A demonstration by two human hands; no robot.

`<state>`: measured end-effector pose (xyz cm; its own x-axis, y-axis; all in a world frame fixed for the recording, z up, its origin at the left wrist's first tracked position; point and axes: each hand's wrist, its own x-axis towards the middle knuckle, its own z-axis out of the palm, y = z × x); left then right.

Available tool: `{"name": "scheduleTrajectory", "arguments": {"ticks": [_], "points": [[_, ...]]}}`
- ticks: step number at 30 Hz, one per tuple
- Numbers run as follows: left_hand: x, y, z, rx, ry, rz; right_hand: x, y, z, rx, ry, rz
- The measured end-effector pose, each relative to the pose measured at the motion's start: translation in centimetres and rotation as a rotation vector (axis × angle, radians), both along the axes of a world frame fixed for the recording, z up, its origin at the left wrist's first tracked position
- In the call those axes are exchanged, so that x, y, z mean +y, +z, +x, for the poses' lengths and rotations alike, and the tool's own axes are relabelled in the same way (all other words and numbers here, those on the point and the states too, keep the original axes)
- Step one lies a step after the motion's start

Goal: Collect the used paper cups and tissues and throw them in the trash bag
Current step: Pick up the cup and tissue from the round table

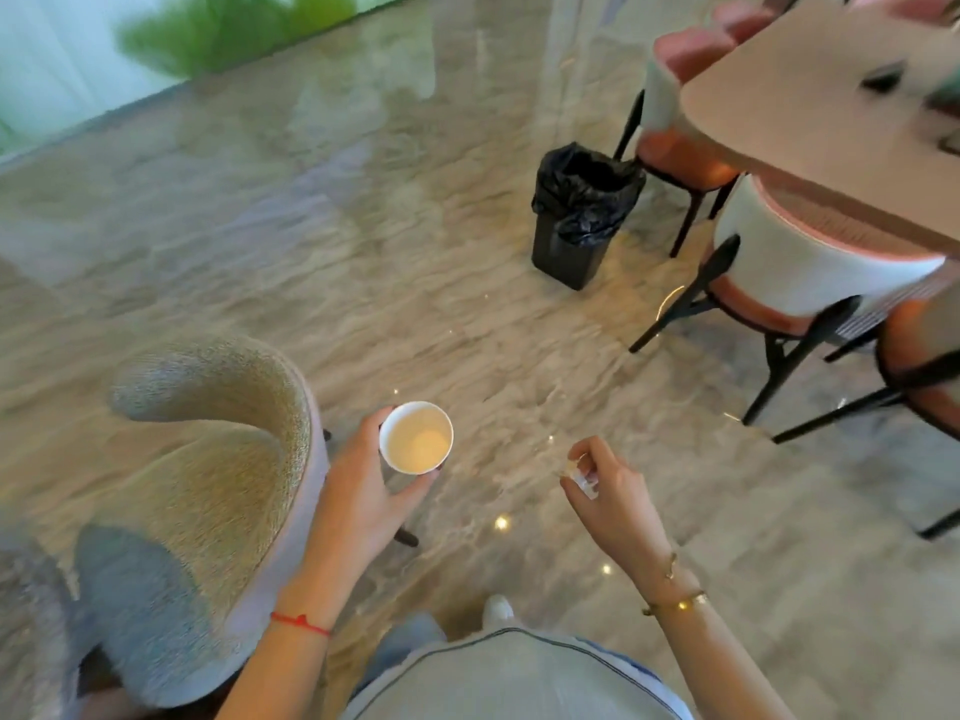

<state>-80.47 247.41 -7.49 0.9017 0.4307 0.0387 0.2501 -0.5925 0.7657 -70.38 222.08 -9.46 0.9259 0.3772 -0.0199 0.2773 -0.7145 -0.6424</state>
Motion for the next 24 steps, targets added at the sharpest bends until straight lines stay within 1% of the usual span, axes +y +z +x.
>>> {"name": "scheduleTrajectory", "arguments": {"ticks": [6,12,16,24], "points": [[-1.7,0.0,10.4,0.022,-0.068,0.007,-2.2,-0.5,7.9,0.009,-0.098,0.01],[-1.2,-1.3,22.1,0.037,-0.164,0.005,-1.8,-2.0,17.1,0.049,-0.202,0.008],[0.1,-1.4,31.2,0.006,-0.214,0.024,-0.2,-2.0,25.2,0.033,-0.233,0.015],[3.7,0.3,50.1,-0.058,-0.247,0.047,3.4,-0.1,43.0,-0.042,-0.249,0.02]]}}
